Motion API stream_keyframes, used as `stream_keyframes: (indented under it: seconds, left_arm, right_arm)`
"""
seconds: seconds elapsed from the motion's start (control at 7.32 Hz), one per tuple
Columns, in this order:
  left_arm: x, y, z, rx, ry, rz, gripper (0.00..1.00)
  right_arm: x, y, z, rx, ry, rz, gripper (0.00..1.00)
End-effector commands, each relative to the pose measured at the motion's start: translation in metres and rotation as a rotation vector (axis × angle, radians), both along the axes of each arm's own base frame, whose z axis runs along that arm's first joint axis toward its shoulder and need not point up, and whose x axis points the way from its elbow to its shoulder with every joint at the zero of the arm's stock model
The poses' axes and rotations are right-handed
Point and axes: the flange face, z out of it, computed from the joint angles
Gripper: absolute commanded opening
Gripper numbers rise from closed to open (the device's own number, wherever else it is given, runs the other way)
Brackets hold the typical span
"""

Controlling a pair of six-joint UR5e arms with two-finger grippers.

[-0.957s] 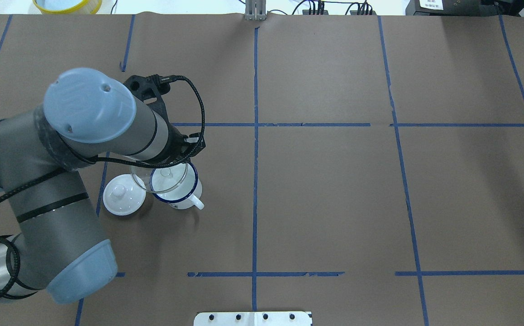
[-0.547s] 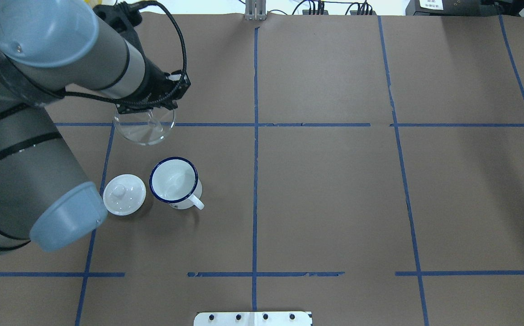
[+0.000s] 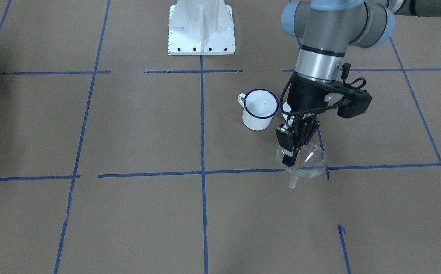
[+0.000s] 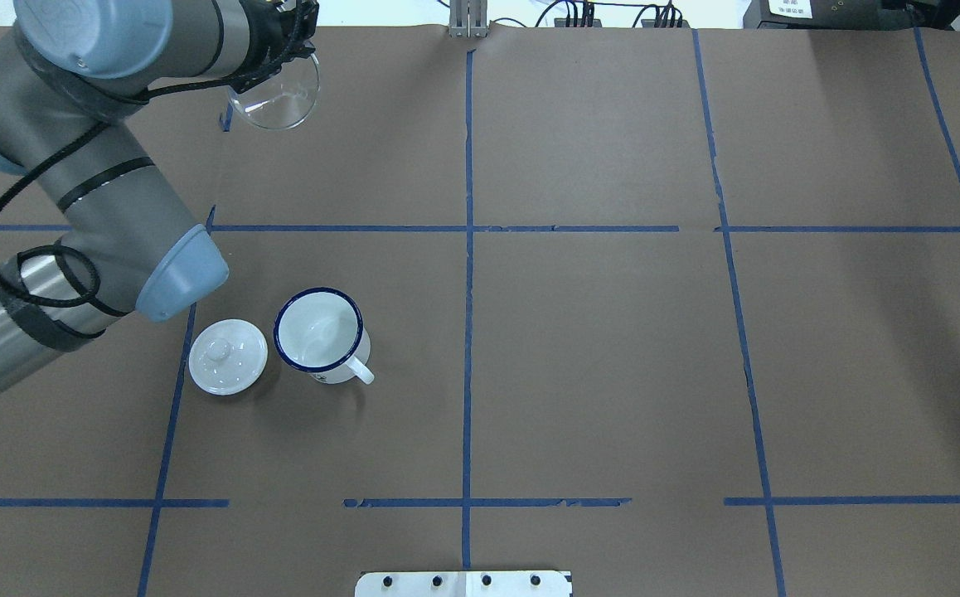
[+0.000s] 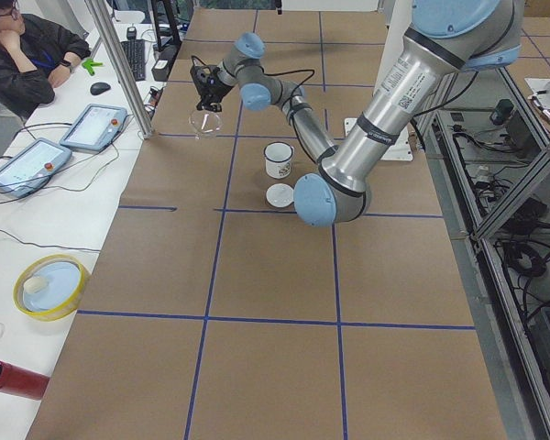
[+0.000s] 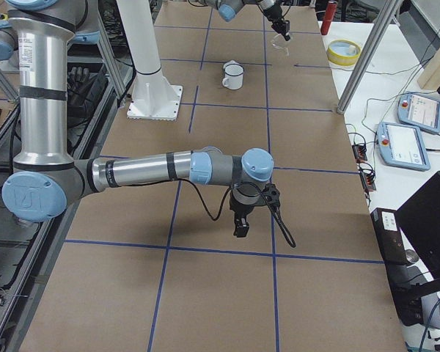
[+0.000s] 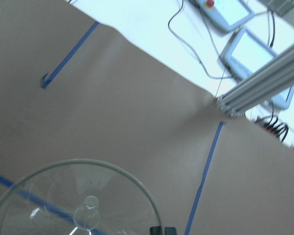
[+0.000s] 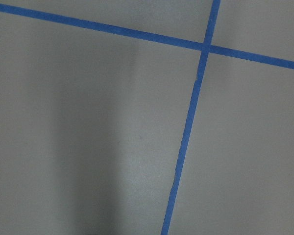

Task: Remove funnel from cup
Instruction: 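Carry the funnel farther from the robot and lower it onto the table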

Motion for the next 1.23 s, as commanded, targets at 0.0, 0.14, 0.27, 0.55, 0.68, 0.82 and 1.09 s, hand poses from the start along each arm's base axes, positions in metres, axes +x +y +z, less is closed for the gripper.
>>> stream_keyframes:
  seconds: [0.0, 0.14, 0.27, 0.55, 0.68, 0.82, 1.09]
  left_arm:
    - [0.043, -0.04, 0.08, 0.042, 0.112, -0.243, 0.0]
    - [0.062, -0.039, 0.1, 0.077, 0.13, -0.308, 0.0]
    - [0.086, -0.037, 0.125, 0.05, 0.123, -0.304, 0.0]
    - [0.112, -0.027, 0.16, 0.07, 0.15, -0.363, 0.0]
    - [0.117, -0.024, 0.164, 0.07, 0.154, -0.361, 0.0]
    - [0.125, -0.019, 0.168, 0.061, 0.159, -0.356, 0.0]
    - [0.127, -0.016, 0.17, 0.057, 0.162, -0.353, 0.02]
  right_arm:
    - [0.0, 0.0, 0.0, -0.001, 0.0, 0.001, 1.0]
    - [0.0, 0.0, 0.0, 0.0, 0.0, -0.001, 1.0]
    - [0.0, 0.0, 0.0, -0.001, 0.0, 0.001, 1.0]
    - [0.0, 0.0, 0.0, -0.001, 0.0, 0.001, 1.0]
    - [0.0, 0.0, 0.0, 0.0, 0.0, -0.001, 1.0]
    - [0.0, 0.0, 0.0, 0.0, 0.0, -0.001, 1.0]
    - [0.0, 0.0, 0.0, -0.001, 0.0, 0.001, 1.0]
